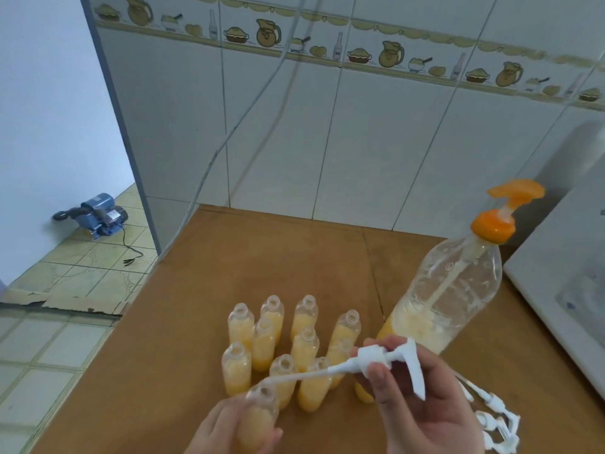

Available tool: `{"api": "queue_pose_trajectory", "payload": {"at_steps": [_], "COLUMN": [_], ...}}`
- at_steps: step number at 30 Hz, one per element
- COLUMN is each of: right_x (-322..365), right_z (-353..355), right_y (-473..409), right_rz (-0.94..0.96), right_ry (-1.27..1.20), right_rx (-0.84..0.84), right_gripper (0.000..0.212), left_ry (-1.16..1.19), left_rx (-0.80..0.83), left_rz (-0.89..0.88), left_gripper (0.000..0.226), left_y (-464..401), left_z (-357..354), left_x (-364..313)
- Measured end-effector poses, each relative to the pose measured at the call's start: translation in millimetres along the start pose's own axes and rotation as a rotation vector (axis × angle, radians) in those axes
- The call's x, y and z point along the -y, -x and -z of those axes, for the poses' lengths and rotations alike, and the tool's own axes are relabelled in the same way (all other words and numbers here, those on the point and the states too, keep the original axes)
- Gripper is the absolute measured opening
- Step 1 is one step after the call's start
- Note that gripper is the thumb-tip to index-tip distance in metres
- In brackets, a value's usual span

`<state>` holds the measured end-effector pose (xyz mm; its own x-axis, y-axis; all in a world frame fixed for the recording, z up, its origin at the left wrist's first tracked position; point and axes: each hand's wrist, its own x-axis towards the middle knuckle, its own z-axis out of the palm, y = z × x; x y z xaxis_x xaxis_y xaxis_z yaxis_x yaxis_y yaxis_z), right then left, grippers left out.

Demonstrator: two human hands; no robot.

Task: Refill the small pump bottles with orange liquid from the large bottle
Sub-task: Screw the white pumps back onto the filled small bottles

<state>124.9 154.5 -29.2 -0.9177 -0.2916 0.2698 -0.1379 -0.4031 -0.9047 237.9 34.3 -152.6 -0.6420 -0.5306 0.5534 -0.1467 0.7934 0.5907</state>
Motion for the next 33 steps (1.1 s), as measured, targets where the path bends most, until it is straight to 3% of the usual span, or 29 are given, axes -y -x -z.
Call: {"api": "queue_pose_trajectory", "payload": {"at_steps": [3,6,10,14,16,19,21,24,27,30,33], "right_x": [7.2,14.0,27.2,42.0,42.0,32.8,31.0,34.0,29.7,25.3,22.3], "right_z": [-4.3,-3.2,1.6,-4.7,-17.5,-28.9,-28.8,-28.8,-30.5,-30.2,-27.4], "right_y": [-7.8,-19.4,-36.4,-54.4,-56.5,-59.3,-65.8,-73.3,-72.3,-72.3,-73.6], "right_rz": [-0.071,-0.113,-0.179,-0.361,-0.386,-0.384,-0.441,-0.585,-0.612,-0.606,-0.656], "right_ry": [-0.076,-0.077,-0.022,0.105,0.194,0.234,0.174,-0.131,-0.222,-0.246,-0.362], "right_rx": [-0.052,-0.034,0.06,0.356,0.448,0.4,0.398,0.42,0.376,0.385,0.317], "right_gripper": [0.064,0.068,0.068,0.025,0.023,0.041,0.04,0.032,0.02,0.033,0.019], "left_ry": [-0.061,0.136,0.176,0.151,0.382,0.735,0.937,1.104,1.175,1.196,1.204], "left_rx": [0.022,0.04,0.065,0.1,0.143,0.191,0.172,0.183,0.209,0.212,0.194], "left_rz": [-0.138,0.02,0.07,0.018,0.2,0.429,0.531,0.608,0.619,0.628,0.657], "left_gripper": [0.036,0.041,0.047,0.051,0.056,0.07,0.075,0.078,0.08,0.08,0.083], "left_y": [-15.2,-26.6,-37.2,-55.5,-66.9,-73.3,-78.4,-86.8,-92.0,-93.7,-96.7], "left_z": [19.9,34.3,37.9,48.7,54.4,52.8,49.7,46.3,46.3,43.7,40.9], "left_x": [-10.3,-24.3,-29.6,-40.0,-53.7,-70.7,-78.9,-83.8,-86.7,-89.2,-87.8]}}
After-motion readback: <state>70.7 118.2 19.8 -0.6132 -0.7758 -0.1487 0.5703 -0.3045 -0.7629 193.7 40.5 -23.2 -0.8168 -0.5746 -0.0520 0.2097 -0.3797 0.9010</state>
